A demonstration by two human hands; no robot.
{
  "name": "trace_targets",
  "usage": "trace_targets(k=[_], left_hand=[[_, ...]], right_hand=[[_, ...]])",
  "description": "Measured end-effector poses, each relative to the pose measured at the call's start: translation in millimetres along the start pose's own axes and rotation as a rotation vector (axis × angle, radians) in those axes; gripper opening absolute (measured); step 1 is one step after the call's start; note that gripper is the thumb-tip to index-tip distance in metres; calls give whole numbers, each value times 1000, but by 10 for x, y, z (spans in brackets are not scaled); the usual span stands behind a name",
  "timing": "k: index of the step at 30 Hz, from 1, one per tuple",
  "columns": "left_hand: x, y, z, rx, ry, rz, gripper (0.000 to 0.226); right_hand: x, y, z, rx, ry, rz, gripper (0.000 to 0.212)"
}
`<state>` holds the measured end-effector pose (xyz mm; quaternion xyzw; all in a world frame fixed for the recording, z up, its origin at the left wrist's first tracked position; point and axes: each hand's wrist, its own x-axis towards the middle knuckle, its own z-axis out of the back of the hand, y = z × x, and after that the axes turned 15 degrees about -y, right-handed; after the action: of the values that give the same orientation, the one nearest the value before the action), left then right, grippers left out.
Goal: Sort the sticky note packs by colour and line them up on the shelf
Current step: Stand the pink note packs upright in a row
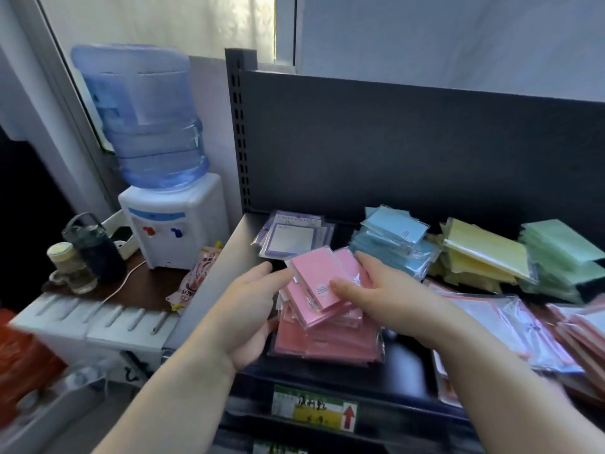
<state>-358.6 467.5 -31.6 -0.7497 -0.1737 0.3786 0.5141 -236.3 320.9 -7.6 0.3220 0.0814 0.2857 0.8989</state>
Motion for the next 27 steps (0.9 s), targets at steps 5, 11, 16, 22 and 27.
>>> trace_targets(k=[5, 11, 16, 22, 27], left_hand=[[-28, -94, -57, -128, -64, 86, 17], [-51, -57, -196, -183, 18, 124, 22], [-69, -2, -277, -61, 46, 46, 29], [-106, -22, -333, 5, 17, -87, 14], [-73, -75, -296, -3, 54, -49, 19]], right_hand=[[45, -11, -6, 32, 58, -35, 59], [77, -28, 11, 296, 112, -172, 39], [60, -34, -40, 274, 77, -152, 46], [-4, -83, -78, 413, 74, -176, 48], [-3, -81, -105, 506, 66, -180, 44]])
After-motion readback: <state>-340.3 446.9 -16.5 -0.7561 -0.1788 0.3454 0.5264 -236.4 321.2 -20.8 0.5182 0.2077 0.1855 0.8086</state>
